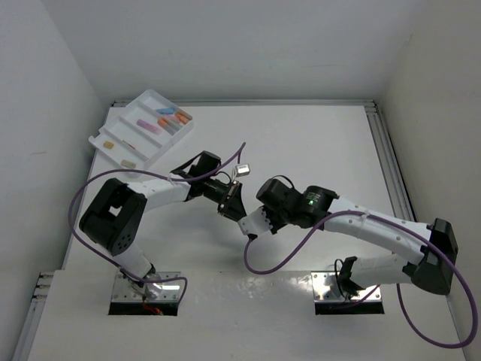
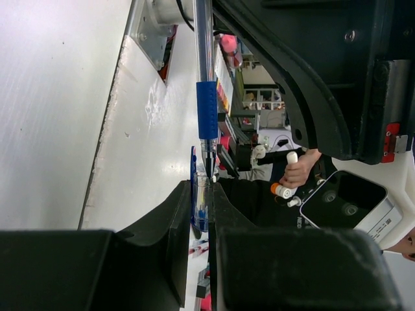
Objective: Sort the stationery into containers
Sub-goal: Close the pen cap on the pen.
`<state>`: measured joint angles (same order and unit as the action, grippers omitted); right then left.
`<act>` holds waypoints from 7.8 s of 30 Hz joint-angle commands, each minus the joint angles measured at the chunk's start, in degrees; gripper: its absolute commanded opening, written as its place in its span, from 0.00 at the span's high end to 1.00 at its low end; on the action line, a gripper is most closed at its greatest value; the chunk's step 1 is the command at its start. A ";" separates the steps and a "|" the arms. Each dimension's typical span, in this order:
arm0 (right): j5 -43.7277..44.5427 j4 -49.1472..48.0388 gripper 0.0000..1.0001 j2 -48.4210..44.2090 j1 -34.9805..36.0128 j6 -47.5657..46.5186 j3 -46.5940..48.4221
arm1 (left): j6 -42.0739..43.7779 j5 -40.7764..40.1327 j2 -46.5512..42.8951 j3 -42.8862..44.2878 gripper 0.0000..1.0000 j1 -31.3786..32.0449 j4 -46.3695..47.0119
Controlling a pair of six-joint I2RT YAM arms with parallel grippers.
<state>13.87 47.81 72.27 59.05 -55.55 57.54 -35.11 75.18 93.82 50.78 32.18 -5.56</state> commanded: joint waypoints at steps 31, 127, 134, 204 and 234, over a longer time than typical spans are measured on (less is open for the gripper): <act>1.34 -1.67 1.00 -2.22 0.28 -3.25 -1.82 | 1.19 0.41 -1.01 1.51 1.00 -0.11 0.20; -57.64 -38.84 1.00 -4.77 -24.06 81.56 7.50 | -14.63 -15.15 -29.66 10.47 0.40 -19.53 35.18; -58.78 -39.46 1.00 -4.33 -24.15 82.88 8.12 | -15.60 -16.73 -28.78 9.51 0.36 -18.39 34.66; -61.68 -39.47 0.43 1.56 -31.97 90.18 13.83 | -29.57 -19.81 -21.05 -2.01 1.00 -13.29 41.68; -62.56 -33.75 0.72 7.97 -25.30 83.59 12.60 | -35.90 -20.42 -18.76 2.65 1.00 -14.87 47.49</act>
<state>-48.18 16.32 80.42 33.23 28.56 68.18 -70.08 54.48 75.55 50.96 17.89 38.61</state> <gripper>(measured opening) 0.314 0.125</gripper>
